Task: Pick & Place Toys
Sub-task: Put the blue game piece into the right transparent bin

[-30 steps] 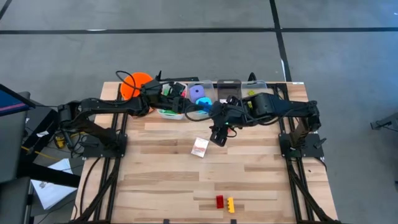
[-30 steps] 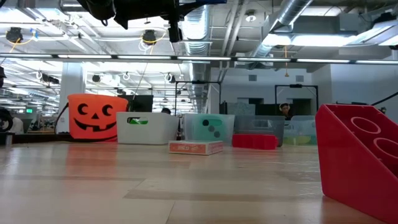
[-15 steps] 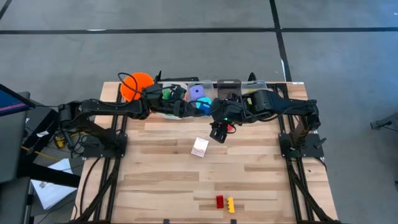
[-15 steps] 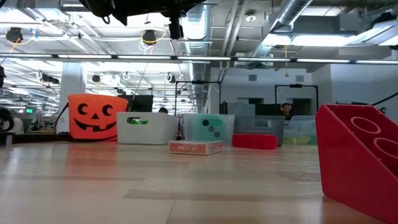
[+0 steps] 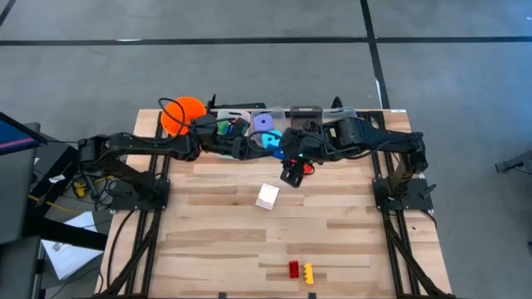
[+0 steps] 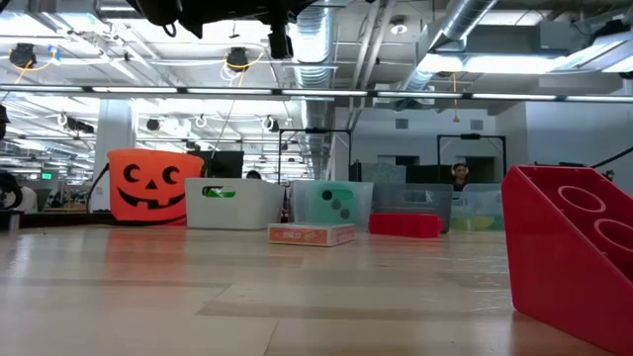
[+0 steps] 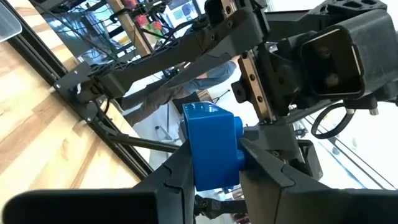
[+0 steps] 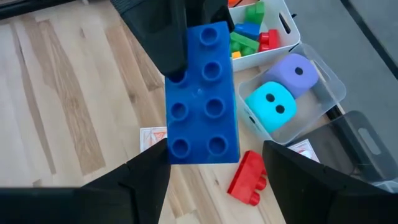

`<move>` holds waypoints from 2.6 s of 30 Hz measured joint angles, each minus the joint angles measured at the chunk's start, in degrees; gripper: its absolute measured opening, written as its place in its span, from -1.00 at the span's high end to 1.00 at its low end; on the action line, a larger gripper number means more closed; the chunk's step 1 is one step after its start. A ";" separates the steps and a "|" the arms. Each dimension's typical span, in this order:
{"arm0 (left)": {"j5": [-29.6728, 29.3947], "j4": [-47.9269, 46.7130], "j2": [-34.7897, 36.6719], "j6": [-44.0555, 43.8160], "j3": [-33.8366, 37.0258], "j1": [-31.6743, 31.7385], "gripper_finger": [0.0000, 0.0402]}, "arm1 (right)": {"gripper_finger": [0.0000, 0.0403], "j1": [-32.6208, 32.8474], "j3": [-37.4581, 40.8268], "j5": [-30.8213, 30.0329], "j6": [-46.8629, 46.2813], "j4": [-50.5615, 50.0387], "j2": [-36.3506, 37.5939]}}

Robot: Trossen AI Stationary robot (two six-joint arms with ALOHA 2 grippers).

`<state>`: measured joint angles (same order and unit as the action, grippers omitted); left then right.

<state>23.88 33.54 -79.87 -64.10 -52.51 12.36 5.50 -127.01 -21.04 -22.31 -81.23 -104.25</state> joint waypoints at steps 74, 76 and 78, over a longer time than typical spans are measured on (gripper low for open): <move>21.11 -2.69 0.01 -0.68 0.00 12.31 0.10 | 0.33 -23.74 31.68 -10.15 -7.24 -7.31 27.52; 21.14 -2.69 0.01 -0.70 0.00 12.28 0.11 | 0.35 -26.40 39.21 -8.44 -10.78 -3.89 33.76; 21.04 -2.69 0.01 -0.70 0.00 12.31 0.12 | 0.39 -28.39 47.26 -5.42 -12.62 2.12 39.54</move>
<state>44.92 30.85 -79.85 -64.79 -52.51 24.67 -22.89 -79.75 -26.46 -34.93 -79.11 -64.71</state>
